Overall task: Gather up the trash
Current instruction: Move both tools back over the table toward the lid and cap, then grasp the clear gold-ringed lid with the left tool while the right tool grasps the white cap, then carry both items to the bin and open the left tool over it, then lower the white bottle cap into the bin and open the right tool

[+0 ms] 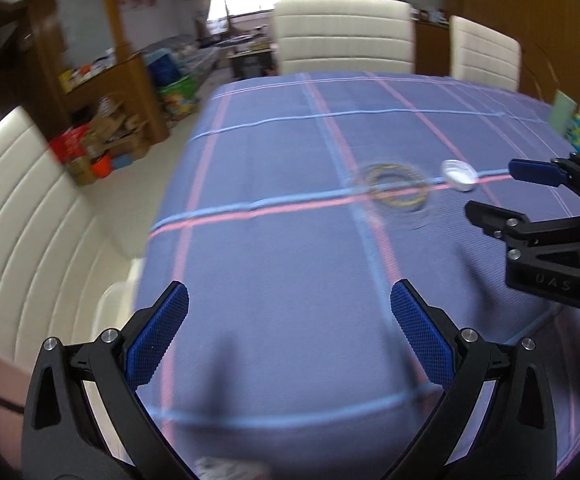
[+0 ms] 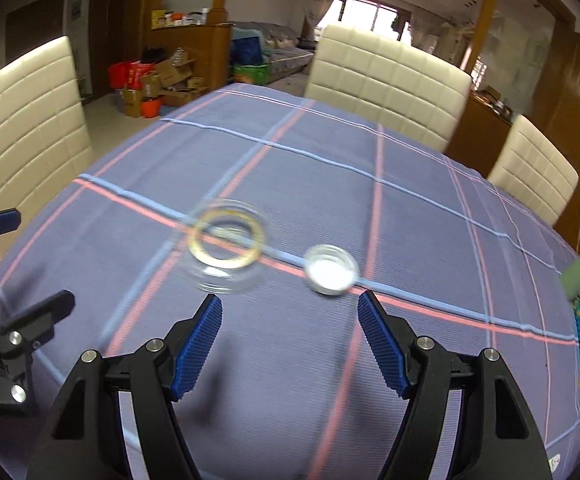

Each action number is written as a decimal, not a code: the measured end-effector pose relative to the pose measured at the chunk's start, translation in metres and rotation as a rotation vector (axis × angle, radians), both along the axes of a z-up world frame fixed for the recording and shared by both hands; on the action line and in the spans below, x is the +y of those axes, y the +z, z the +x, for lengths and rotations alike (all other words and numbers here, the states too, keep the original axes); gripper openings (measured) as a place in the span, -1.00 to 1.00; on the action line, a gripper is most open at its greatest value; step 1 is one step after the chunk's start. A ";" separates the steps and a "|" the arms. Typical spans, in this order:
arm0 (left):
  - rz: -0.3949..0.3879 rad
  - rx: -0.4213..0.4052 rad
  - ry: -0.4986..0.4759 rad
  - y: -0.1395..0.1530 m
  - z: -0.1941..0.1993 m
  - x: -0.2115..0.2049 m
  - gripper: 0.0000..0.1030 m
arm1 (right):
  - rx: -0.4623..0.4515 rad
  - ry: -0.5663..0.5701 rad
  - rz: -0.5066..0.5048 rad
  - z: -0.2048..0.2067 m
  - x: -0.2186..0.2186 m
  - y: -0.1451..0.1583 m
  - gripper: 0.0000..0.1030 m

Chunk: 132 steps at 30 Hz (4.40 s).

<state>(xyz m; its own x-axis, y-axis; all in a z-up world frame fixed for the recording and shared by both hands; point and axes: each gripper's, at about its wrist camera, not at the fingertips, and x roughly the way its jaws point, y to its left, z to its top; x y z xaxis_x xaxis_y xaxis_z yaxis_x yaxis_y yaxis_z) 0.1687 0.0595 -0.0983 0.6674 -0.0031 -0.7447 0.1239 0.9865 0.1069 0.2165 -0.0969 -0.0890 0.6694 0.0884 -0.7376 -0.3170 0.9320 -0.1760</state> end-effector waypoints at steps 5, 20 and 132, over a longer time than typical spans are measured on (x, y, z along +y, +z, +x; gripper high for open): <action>0.013 0.030 -0.080 -0.010 0.028 -0.039 0.93 | 0.043 -0.026 0.016 0.018 -0.029 -0.011 0.34; 0.035 0.105 -0.142 -0.033 0.090 -0.073 0.94 | 0.144 0.030 0.122 0.075 -0.050 -0.027 0.33; 0.020 -0.045 0.384 -0.019 -0.069 0.245 0.93 | 0.102 0.521 -0.029 -0.031 0.285 -0.004 -0.25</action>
<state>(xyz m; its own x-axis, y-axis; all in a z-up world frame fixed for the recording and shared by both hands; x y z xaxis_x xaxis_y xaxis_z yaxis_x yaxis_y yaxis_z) 0.1000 0.3041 -0.1175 0.6495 0.2677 -0.7117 -0.2590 0.9579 0.1239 0.1855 0.1879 -0.0935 0.4669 0.3689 -0.8037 -0.7537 0.6413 -0.1435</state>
